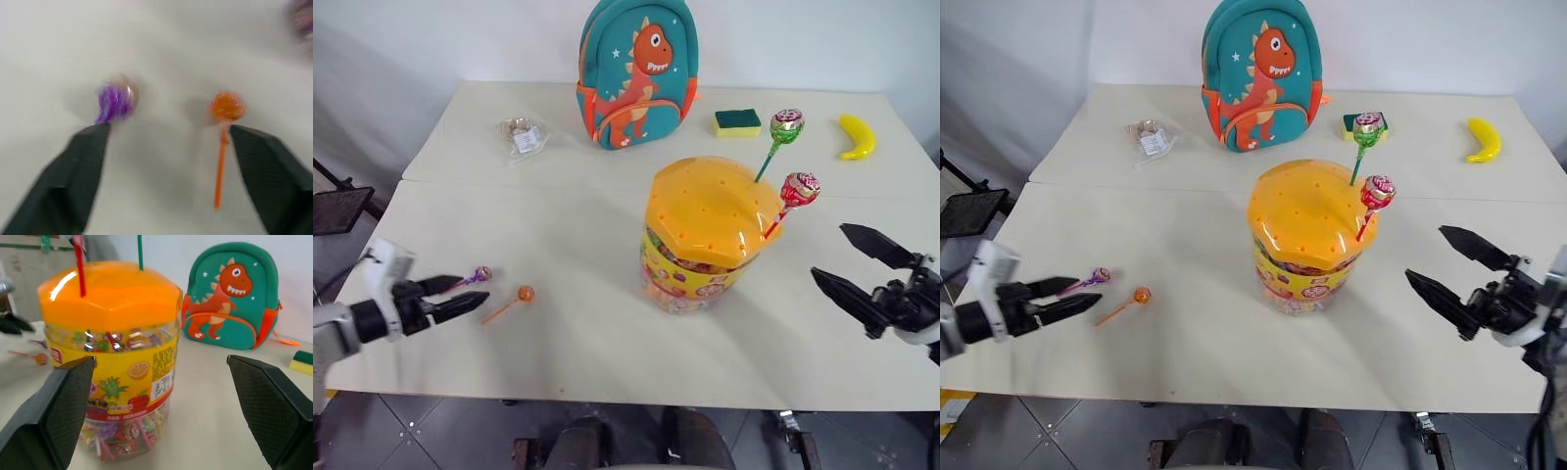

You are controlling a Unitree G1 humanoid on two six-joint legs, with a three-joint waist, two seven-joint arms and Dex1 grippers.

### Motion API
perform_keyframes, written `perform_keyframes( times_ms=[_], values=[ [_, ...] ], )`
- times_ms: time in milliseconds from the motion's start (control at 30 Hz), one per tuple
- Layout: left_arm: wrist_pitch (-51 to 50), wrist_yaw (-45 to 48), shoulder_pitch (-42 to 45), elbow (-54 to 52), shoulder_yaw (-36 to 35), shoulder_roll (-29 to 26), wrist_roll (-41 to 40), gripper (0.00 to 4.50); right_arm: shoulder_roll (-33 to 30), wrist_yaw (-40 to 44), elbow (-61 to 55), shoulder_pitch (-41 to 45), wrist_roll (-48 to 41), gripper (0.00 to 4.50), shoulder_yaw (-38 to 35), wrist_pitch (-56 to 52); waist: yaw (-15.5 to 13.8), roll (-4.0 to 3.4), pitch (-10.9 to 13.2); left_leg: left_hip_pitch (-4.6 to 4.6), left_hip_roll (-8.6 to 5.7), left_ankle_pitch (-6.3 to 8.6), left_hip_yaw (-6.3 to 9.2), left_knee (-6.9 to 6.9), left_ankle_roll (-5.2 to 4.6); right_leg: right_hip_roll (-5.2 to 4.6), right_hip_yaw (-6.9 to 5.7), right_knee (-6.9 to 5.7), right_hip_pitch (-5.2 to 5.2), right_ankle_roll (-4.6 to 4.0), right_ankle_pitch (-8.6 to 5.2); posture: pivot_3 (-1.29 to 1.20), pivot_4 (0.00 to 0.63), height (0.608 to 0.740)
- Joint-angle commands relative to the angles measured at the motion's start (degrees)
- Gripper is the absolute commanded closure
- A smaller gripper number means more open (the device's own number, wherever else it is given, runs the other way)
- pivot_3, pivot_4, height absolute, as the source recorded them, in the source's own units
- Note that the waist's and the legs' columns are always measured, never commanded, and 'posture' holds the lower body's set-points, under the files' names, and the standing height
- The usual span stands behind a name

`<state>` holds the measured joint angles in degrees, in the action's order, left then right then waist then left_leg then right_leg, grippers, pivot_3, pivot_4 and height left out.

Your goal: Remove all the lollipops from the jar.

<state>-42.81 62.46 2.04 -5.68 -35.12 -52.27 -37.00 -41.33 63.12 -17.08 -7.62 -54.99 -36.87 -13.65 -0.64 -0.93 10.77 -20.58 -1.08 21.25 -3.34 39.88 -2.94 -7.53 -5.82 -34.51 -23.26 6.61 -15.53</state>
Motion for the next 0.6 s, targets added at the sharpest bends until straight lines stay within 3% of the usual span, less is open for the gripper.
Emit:
perform_keyframes(
  times_ms=[33,167,267,600],
  values=[
    [7.39,5.04,4.52,1.53,-4.15,-0.11,-4.12,0.03,-1.78,0.24,-4.98,0.89,-6.05,0.0,-2.15,-3.21,-0.01,0.0,0.0,0.01,0.0,0.01,0.0,0.01,0.01,0.0,-0.01,0.1,0.0,0.0,0.0,0.0,0.15,0.74],
    [14.25,6.82,9.0,-4.0,-0.92,4.08,-6.49,0.03,-2.3,-1.79,-9.44,4.23,-8.64,0.0,1.39,-6.2,-0.06,0.0,0.01,0.02,0.01,0.02,0.0,0.05,0.07,-0.01,-0.02,0.1,0.03,0.01,0.01,0.0,0.15,0.74],
    [12.07,5.43,11.54,-8.41,1.42,7.48,-12.39,0.03,-1.38,-4.82,-11.37,8.55,-7.87,0.0,5.29,-6.89,-0.02,0.01,0.02,0.03,0.0,0.0,0.0,0.05,0.05,0.0,-0.03,0.04,0.04,0.02,0.01,0.0,0.15,0.74],
    [8.2,6.43,11.38,-12.67,6.97,7.07,-17.79,0.03,-3.06,-6.23,-13.09,15.99,-8.89,0.0,12.13,-11.73,0.09,0.04,0.04,-0.04,-0.02,-0.04,0.0,0.08,-0.02,0.12,-0.13,-0.06,0.06,0.04,0.02,0.0,0.15,0.74]
  ],
)
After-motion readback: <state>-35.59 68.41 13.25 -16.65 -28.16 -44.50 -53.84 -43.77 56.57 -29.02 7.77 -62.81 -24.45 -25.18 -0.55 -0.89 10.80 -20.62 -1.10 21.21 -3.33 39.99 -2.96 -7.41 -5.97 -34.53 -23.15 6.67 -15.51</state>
